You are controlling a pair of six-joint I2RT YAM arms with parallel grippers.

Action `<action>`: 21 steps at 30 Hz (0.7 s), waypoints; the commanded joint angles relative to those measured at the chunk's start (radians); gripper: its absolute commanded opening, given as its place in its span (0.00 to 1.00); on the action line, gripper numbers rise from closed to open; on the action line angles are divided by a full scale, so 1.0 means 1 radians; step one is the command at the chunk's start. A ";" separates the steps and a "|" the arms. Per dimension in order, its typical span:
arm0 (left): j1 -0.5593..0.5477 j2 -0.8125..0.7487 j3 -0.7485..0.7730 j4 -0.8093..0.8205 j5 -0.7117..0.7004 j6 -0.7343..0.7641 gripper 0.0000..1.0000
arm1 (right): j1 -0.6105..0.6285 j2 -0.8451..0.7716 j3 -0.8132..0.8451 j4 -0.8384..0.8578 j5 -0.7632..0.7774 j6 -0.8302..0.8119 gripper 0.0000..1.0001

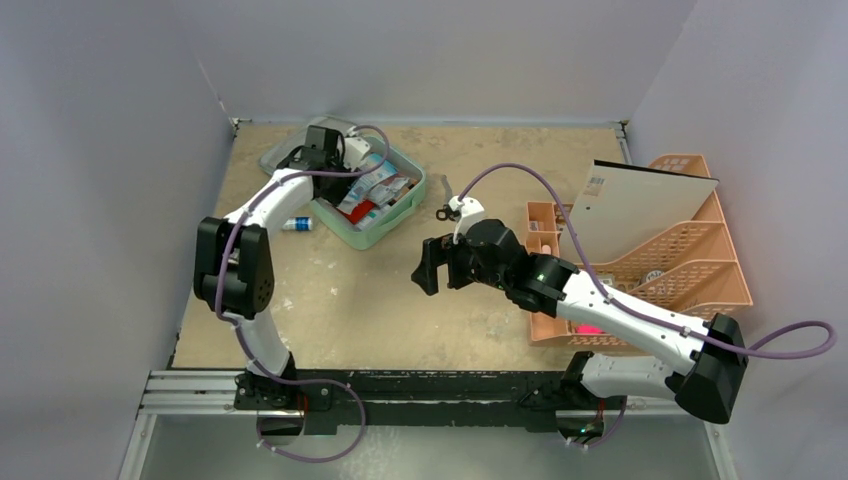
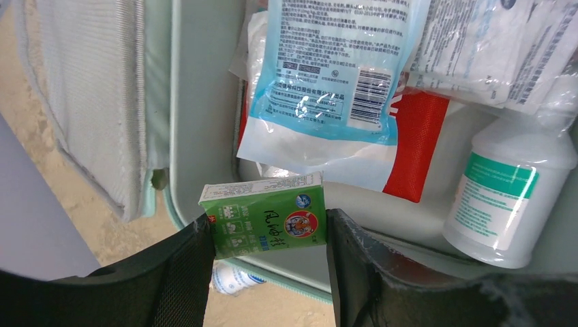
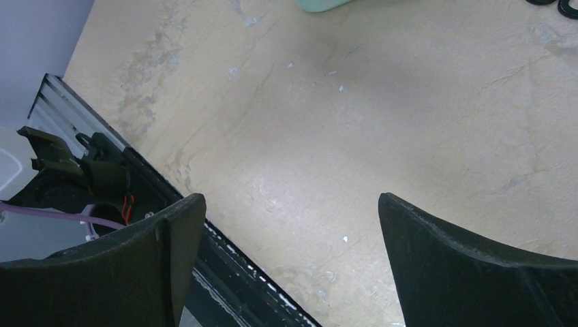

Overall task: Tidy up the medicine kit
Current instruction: Place the medical item at the medicine box.

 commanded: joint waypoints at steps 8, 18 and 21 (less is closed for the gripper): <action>0.009 0.071 0.035 0.002 -0.045 0.094 0.39 | 0.004 -0.036 0.038 -0.008 0.039 -0.024 0.99; 0.012 0.104 0.064 -0.028 -0.087 0.106 0.47 | 0.004 -0.038 0.041 -0.016 0.050 -0.033 0.99; 0.011 0.098 0.082 -0.048 -0.082 0.092 0.52 | 0.004 -0.040 0.039 -0.011 0.048 -0.032 0.99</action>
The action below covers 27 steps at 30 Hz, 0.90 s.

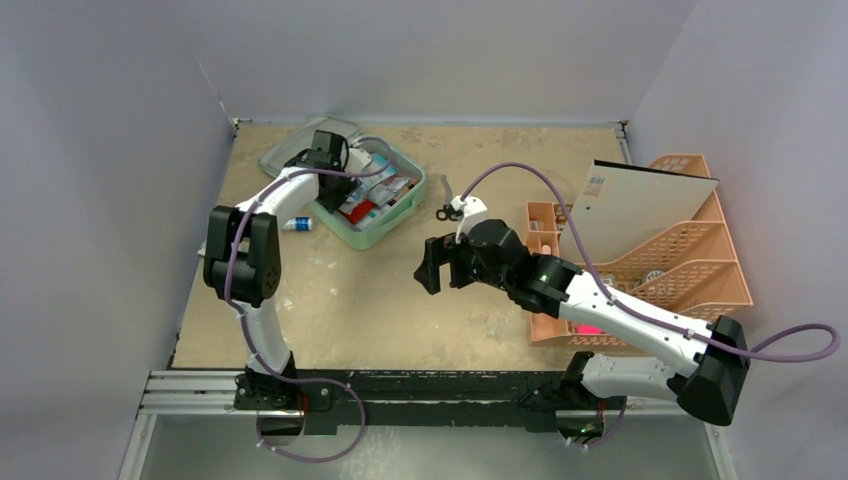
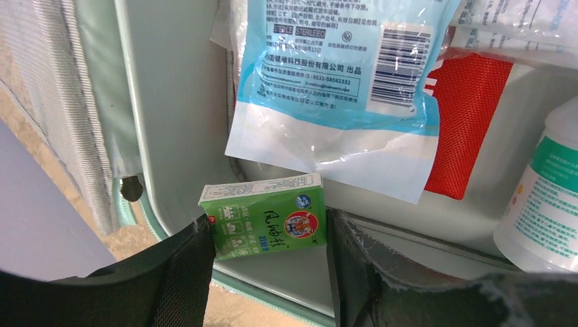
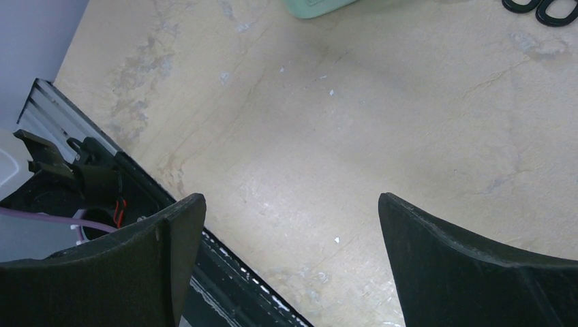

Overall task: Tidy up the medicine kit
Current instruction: Place the medical item at the medicine box, then pick up the medical item at the center of the board.

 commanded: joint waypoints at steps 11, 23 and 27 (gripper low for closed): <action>-0.002 -0.058 0.088 -0.059 -0.004 -0.013 0.67 | 0.004 -0.041 0.036 0.001 0.010 -0.007 0.99; -0.001 -0.310 0.059 -0.033 0.061 -0.286 0.67 | 0.004 -0.063 0.029 0.027 0.017 -0.001 0.99; 0.018 -0.377 0.006 0.022 -0.095 -0.553 0.67 | 0.003 -0.068 0.024 0.032 0.011 0.000 0.99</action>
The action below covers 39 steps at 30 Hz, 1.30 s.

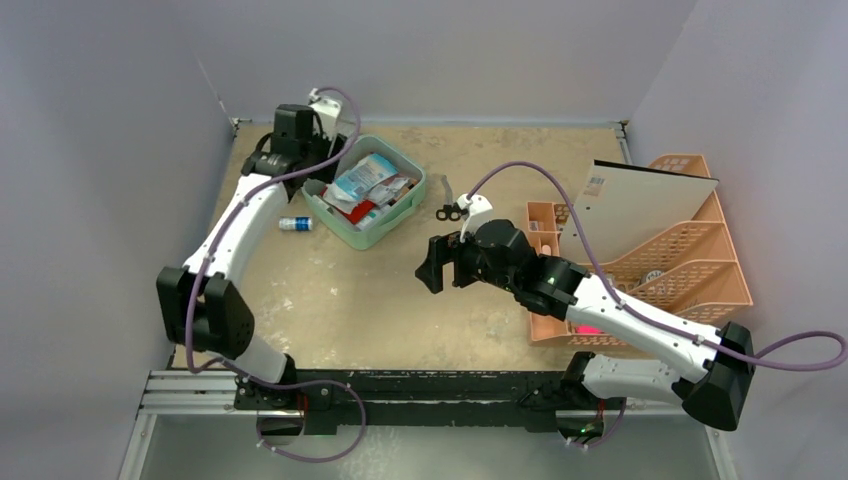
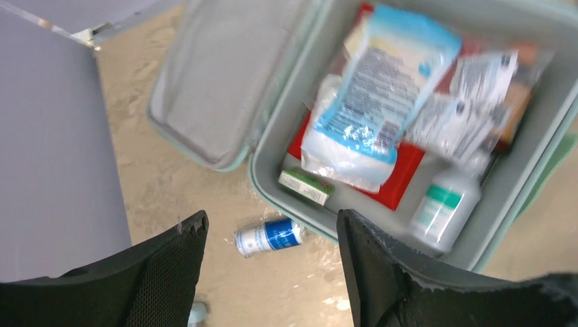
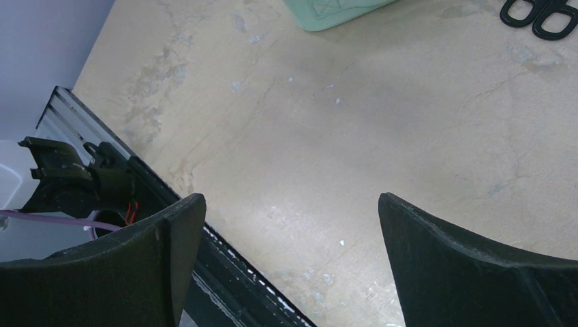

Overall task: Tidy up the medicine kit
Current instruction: Pick up the medical item at the center of the board.

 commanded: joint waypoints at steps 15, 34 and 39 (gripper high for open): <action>0.256 -0.267 -0.232 -0.126 -0.209 -1.383 0.54 | 0.003 -0.047 0.001 0.030 0.010 0.000 0.99; 0.390 0.040 -0.220 -0.153 -0.108 -1.662 0.45 | 0.004 -0.046 0.004 0.001 0.037 -0.016 0.99; 0.396 0.104 -0.220 -0.092 -0.070 -1.651 0.46 | 0.004 -0.031 0.009 0.000 0.041 -0.015 0.99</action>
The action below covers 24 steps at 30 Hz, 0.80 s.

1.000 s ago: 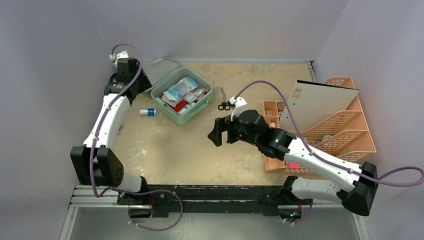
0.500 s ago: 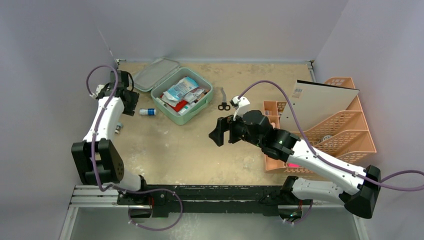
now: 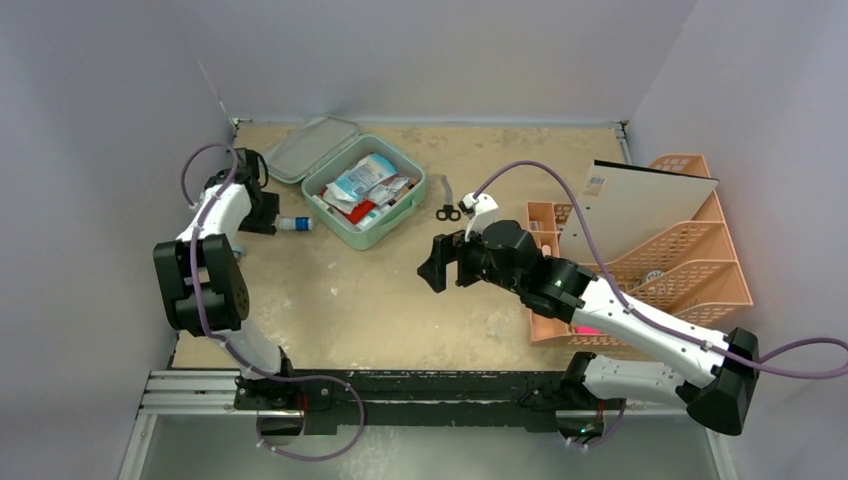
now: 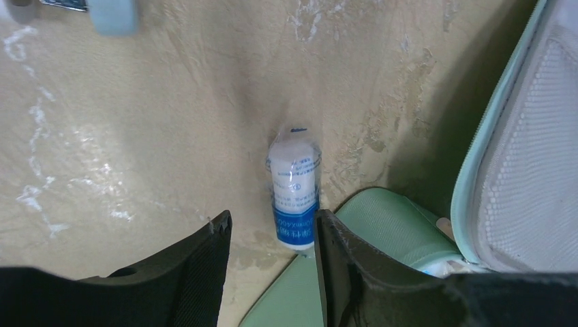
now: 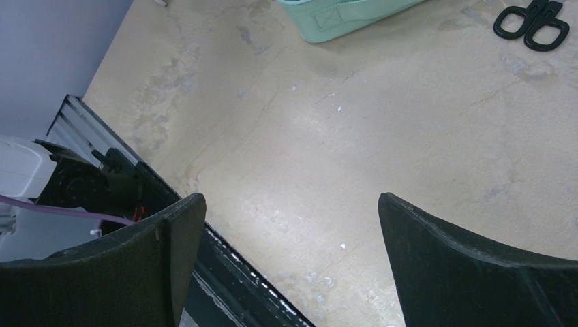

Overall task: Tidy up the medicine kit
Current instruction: Pick up the medical item at the center of the board.

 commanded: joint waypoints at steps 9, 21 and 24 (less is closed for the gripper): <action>0.010 0.124 0.029 0.123 0.092 0.007 0.48 | 0.003 0.028 0.019 0.003 0.027 -0.006 0.99; 0.010 0.184 0.035 0.134 0.093 0.007 0.47 | 0.004 0.034 0.020 0.003 0.024 -0.001 0.99; 0.010 0.194 0.035 0.131 0.093 0.012 0.45 | 0.004 0.034 0.021 0.003 0.022 0.001 0.99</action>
